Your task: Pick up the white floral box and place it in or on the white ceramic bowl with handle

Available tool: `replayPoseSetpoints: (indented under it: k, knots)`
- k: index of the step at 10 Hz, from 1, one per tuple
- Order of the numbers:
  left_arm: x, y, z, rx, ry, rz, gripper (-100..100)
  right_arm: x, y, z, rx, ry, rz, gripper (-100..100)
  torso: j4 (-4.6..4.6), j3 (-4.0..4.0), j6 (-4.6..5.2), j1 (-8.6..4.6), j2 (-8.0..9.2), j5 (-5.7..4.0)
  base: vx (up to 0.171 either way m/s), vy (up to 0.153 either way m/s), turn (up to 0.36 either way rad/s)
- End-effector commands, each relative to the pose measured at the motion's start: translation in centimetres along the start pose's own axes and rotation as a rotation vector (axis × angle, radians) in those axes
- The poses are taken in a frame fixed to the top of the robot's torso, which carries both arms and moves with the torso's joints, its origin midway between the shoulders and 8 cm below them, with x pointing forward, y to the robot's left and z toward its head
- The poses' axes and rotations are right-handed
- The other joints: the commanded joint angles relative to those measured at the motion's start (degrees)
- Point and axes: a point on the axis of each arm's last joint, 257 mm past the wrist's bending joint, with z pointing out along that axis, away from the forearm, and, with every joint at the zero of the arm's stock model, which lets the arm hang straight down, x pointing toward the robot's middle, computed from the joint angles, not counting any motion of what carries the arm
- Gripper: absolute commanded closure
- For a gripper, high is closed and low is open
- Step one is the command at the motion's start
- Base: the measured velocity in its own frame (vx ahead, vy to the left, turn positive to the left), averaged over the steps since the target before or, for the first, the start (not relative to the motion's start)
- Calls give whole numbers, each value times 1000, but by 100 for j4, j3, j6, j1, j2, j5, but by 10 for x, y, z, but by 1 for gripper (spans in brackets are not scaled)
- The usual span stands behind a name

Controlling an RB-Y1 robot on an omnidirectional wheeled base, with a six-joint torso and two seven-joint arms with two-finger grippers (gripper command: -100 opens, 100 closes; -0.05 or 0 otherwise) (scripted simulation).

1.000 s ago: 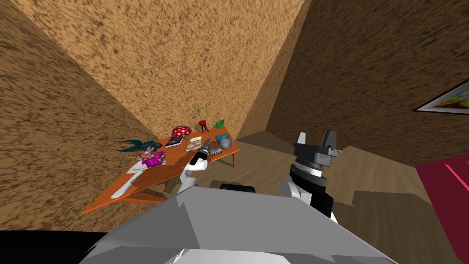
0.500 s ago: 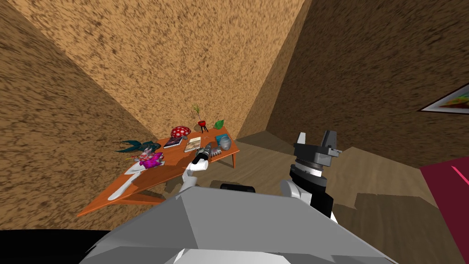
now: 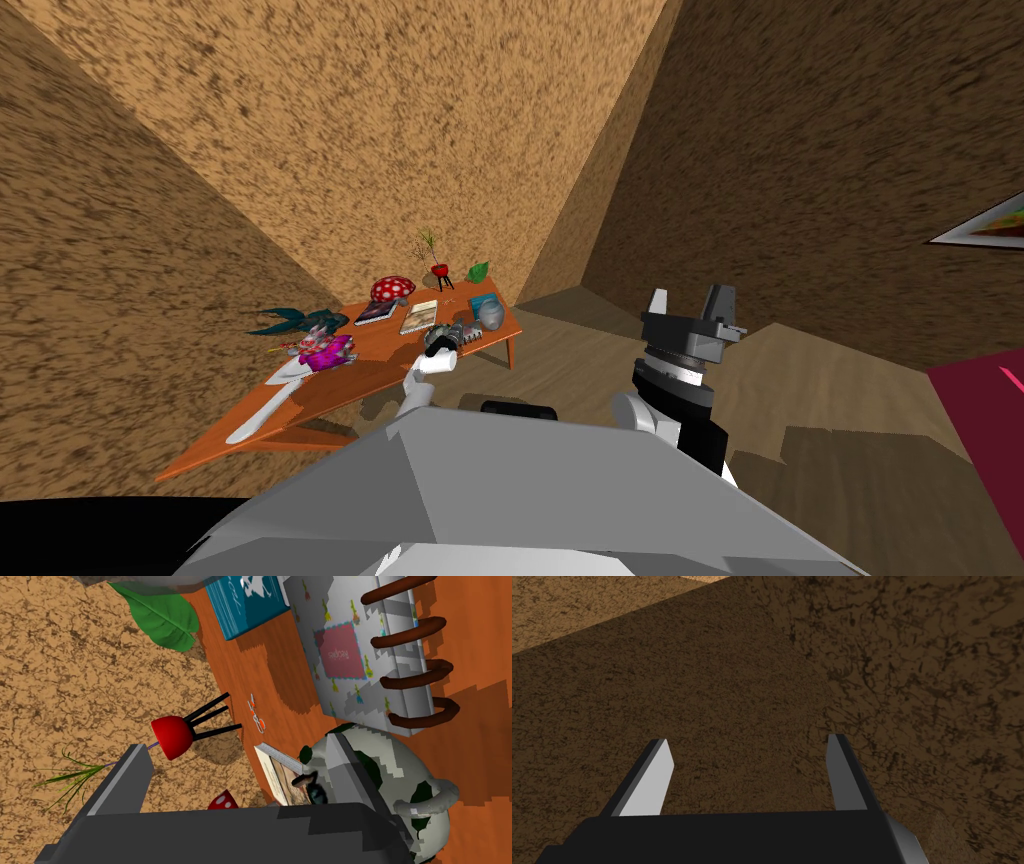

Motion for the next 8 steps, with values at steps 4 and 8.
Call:
replayPoseSetpoints:
  k: [4, 8]
  knots:
    - [14, 76, 4, -213, 21, -52, -100, 0, 0, 0, 0, 0, 0, 0, -4, -10, 0, 6, -18, 1, 83, 1, 9]
    - [28, 117, 0, -320, 34, -83, -100, 0, 0, 0, 0, 0, 0, 0, -1, -4, 0, 9, -7, 2, 62, 13, 3]
